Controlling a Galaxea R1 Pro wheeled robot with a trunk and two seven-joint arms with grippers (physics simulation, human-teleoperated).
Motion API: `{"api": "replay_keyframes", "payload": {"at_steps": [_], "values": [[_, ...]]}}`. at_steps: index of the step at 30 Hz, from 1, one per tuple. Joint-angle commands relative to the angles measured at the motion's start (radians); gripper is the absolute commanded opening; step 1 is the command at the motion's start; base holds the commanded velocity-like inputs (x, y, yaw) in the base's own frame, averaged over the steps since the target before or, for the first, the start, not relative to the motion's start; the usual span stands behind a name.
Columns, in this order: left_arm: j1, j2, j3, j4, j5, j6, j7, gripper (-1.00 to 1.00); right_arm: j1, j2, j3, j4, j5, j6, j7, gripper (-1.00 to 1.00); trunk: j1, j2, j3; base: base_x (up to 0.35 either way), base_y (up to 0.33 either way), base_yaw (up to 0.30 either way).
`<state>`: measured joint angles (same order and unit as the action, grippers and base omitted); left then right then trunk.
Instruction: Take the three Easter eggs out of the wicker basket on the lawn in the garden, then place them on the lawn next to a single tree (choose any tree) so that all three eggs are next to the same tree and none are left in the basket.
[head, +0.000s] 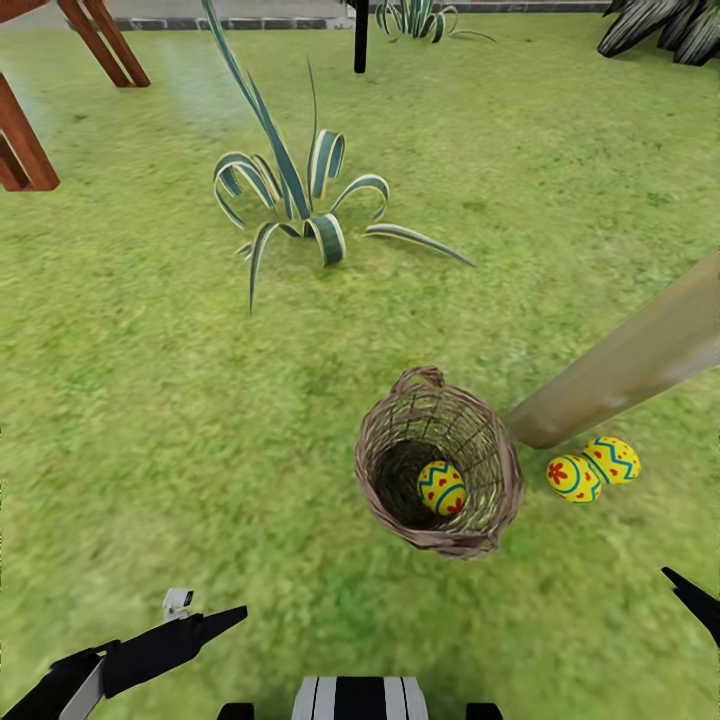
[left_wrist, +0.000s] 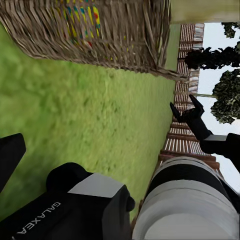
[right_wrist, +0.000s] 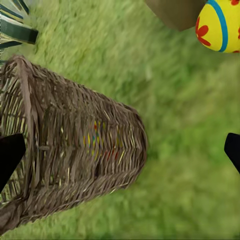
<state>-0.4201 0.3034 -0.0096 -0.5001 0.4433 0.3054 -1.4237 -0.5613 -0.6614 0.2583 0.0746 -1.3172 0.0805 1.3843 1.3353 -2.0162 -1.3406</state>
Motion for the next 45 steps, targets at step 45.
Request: {"api": "replay_keyframes", "payload": {"at_steps": [45], "values": [[0.0,0.0,-0.001,0.0,0.003,0.008,0.093,1.0,0.0,-0.221,0.003,-1.092,0.358,0.613,-0.714,1.0,-0.173,0.315,0.141,0.0,0.0,0.0]]}}
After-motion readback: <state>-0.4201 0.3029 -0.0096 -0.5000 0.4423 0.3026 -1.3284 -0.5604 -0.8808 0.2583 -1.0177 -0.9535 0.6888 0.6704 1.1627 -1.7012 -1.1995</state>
